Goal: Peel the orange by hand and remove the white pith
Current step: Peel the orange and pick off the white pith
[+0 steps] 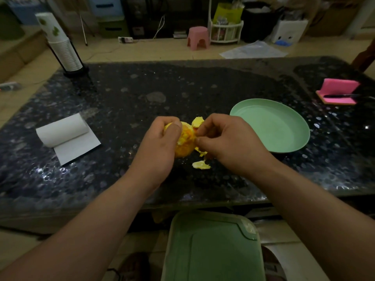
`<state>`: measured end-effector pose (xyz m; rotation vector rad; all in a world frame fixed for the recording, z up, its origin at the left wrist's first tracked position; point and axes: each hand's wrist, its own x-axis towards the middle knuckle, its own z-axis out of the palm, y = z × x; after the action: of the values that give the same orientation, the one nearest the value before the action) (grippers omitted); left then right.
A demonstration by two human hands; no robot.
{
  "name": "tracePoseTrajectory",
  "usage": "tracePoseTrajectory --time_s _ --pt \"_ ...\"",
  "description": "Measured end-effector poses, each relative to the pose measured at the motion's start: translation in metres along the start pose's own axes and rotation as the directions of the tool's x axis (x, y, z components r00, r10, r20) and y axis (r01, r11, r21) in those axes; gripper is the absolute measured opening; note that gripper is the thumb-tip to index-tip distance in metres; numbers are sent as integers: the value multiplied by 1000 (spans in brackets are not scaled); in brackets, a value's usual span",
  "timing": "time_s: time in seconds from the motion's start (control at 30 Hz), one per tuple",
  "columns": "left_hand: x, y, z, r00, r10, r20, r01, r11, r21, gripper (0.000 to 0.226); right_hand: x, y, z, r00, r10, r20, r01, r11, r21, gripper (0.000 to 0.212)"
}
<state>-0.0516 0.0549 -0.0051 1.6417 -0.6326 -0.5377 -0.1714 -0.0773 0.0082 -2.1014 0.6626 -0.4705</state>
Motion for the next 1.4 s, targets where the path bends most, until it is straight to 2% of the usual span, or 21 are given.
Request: tracePoseTrajectory --time_s 0.23,0.4,0.57,0.8,0.93,1.03,1.23,1.4 --pt "-6 1 7 999 33 -24 -33 999 5 23 -4 -6 2 1000 26 -11 -25 998 58 17" --pt "-4 4 7 996 -84 -42 74 977 -200 30 -5 -7 -5 999 41 30 -46 981 186 13" --pt "-3 8 4 969 -242 49 238 864 -445 28 -2 -2 -7 990 105 94 -133 917 375 13" --pt "1 10 -2 948 -304 94 299 749 -591 20 1 7 -10 992 123 42 -130 939 318 5" --pt "2 9 -2 954 -286 89 287 791 -541 23 0 4 -13 999 44 3 -43 985 169 14" --pt "2 8 -2 969 -233 84 245 852 -463 29 -4 0 -12 999 -43 15 42 996 82 12" --pt "-1 4 -2 982 -180 59 190 927 -325 31 -7 0 -10 999 -44 20 43 998 51 8" --pt "-3 3 4 997 -75 9 75 979 -190 36 -10 -1 -5 995 -88 -39 87 995 -45 1"
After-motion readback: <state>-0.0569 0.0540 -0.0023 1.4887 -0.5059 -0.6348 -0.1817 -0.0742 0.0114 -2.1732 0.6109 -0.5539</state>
